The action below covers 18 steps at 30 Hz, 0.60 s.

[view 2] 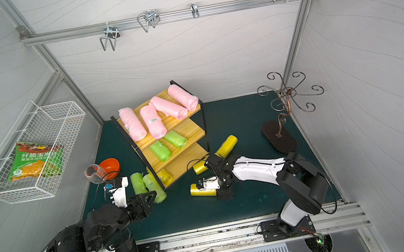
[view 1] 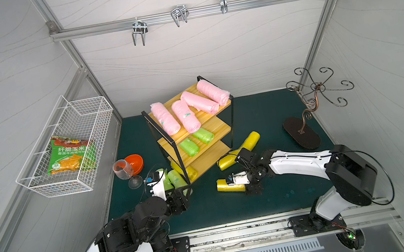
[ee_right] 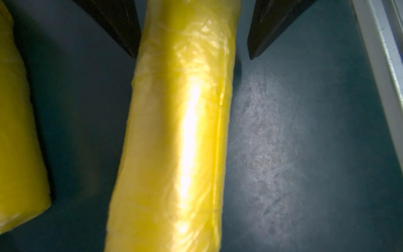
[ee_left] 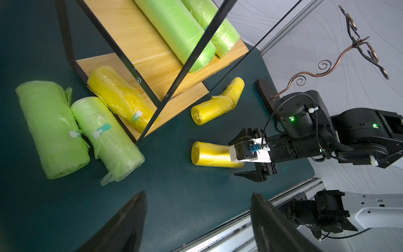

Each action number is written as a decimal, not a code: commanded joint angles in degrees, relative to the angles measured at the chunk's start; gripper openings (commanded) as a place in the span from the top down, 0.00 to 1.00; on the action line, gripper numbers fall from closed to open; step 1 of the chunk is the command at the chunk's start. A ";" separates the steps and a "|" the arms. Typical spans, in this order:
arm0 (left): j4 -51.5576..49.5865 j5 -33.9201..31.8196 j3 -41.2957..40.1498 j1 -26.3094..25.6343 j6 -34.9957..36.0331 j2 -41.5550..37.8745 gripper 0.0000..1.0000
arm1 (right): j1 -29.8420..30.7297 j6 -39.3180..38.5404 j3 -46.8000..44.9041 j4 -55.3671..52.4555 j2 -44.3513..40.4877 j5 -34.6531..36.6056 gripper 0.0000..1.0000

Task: Sort the rolls of trash bags by color and place them on the shelf
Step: Pick up the roll of trash bags from the center of the board.

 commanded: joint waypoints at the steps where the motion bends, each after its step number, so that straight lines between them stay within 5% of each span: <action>1: 1.22 -0.74 0.06 -0.04 -0.54 0.08 0.20 | 0.37 2.11 1.51 -0.35 -0.34 -2.57 0.20; 18: 0.50 -0.96 0.15 -0.04 -0.78 -0.25 0.24 | -3.67 7.40 1.42 0.83 1.01 -11.38 0.27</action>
